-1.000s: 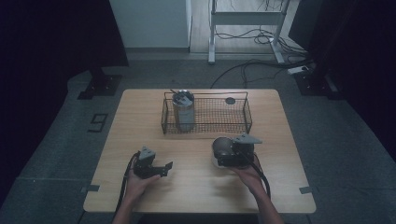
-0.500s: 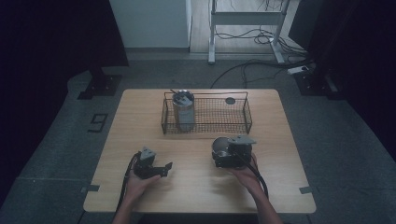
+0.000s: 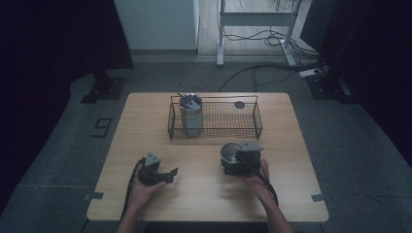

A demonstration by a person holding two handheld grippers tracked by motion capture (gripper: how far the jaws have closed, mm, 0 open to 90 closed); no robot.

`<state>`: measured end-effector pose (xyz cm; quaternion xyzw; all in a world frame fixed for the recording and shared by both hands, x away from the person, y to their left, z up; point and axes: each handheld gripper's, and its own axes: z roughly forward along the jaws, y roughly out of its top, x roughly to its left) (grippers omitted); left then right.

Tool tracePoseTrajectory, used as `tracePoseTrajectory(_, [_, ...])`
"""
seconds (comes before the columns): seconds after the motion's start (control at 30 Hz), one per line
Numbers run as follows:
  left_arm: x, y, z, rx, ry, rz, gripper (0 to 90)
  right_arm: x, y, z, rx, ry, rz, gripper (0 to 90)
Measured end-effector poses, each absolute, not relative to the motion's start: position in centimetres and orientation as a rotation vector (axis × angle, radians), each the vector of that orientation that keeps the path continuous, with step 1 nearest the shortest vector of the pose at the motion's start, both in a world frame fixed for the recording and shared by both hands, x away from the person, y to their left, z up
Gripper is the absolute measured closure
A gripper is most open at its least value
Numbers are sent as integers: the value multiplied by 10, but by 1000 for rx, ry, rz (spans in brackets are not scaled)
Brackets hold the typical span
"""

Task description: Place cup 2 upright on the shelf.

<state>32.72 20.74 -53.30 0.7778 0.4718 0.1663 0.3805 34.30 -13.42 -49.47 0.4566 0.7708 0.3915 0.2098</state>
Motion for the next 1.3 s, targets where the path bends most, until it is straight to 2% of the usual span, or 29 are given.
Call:
tracePoseTrajectory(0.73, [327,208,-532,1978,1210,408,141,344,-141,-494,1268,2104,1095,66])
tracePoseTrajectory(1.3, [325,202,-533,1993,1199,409,141,338,-151,-474,1265,2068,1185,67])
